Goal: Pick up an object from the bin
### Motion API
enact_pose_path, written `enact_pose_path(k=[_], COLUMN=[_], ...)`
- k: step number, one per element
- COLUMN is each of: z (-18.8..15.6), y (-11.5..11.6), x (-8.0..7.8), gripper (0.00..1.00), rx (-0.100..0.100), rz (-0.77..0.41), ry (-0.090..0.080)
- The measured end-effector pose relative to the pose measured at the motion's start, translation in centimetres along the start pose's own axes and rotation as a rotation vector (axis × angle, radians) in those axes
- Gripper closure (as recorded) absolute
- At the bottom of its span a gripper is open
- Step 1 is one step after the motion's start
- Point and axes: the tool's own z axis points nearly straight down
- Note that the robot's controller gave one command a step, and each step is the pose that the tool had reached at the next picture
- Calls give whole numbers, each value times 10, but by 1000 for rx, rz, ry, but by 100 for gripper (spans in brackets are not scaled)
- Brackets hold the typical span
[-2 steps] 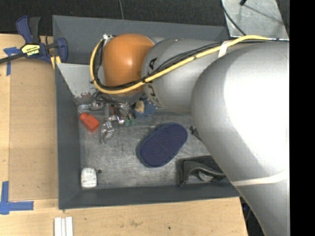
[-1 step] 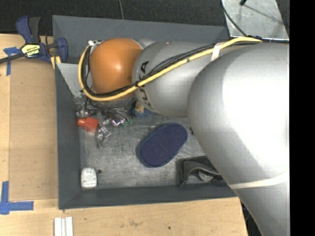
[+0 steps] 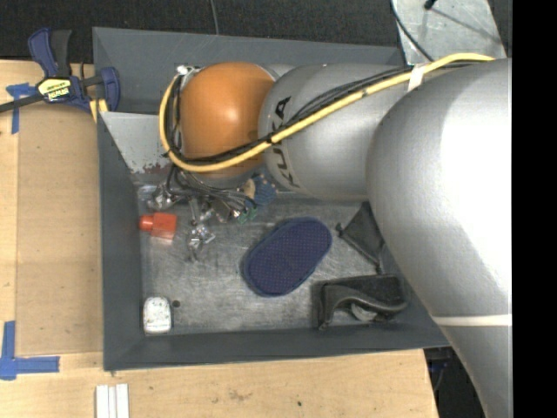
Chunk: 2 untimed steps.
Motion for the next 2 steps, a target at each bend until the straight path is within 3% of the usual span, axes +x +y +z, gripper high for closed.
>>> enact_pose_path(k=[1, 2], z=[28, 19], y=[-1, 9], x=[-29, -21], gripper=[0, 0], rx=[7, 8], rz=[-324, -605], ry=[-2, 2])
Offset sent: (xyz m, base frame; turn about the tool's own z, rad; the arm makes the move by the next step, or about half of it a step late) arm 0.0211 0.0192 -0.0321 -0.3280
